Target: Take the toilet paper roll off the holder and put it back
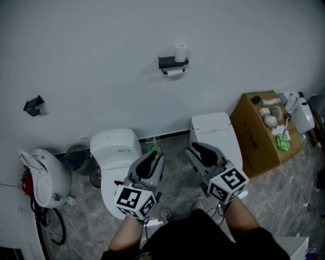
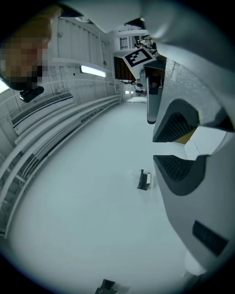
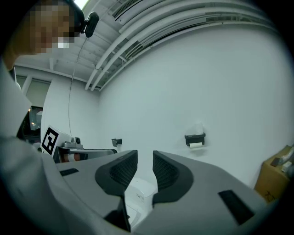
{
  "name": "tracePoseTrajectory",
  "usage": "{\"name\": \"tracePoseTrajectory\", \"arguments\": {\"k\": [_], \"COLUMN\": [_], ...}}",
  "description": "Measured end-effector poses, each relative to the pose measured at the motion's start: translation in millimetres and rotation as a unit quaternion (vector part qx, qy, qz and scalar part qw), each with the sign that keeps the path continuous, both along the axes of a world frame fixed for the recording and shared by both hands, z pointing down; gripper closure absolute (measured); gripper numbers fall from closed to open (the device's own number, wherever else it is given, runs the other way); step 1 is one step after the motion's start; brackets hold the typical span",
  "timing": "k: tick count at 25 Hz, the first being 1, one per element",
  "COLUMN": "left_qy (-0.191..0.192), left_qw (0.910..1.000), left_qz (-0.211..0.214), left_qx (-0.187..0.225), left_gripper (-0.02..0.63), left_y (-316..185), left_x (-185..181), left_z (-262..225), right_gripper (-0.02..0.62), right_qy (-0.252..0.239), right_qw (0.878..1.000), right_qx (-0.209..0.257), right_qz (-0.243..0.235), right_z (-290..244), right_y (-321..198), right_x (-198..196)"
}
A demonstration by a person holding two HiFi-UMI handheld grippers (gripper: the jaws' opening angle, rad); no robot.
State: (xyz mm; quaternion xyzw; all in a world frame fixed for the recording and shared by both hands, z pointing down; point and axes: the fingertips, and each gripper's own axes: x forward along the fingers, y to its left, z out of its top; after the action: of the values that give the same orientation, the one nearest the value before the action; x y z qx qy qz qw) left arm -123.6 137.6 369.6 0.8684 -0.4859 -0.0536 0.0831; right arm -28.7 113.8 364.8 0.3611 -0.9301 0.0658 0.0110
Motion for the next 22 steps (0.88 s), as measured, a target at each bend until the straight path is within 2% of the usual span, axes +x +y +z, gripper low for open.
{"name": "tracePoseTrajectory", "arguments": {"k": [7, 16, 22], "left_qy": [0.010, -0.002, -0.014], "left_qw": [0.9999, 0.9999, 0.9995], "left_qz": [0.008, -0.011, -0.026], "left_qx": [-0.008, -0.009, -0.007], "left_gripper": [0.531, 0.531, 0.531], "left_y": [-4, -17, -44], "left_x": [-3, 2, 19], "left_z": [6, 2, -4], "right_gripper": [0.485, 0.483, 0.480], "right_qy": [0.005, -0.012, -0.025], "right_qw": [1.000, 1.000, 1.000], "right_qx": [-0.007, -0.006, -0.004], "right_qz": [0.016, 0.002, -0.013], "right_z": [4, 2, -2], "right_y": [-3, -22, -52], "right_x": [2, 8, 24]}}
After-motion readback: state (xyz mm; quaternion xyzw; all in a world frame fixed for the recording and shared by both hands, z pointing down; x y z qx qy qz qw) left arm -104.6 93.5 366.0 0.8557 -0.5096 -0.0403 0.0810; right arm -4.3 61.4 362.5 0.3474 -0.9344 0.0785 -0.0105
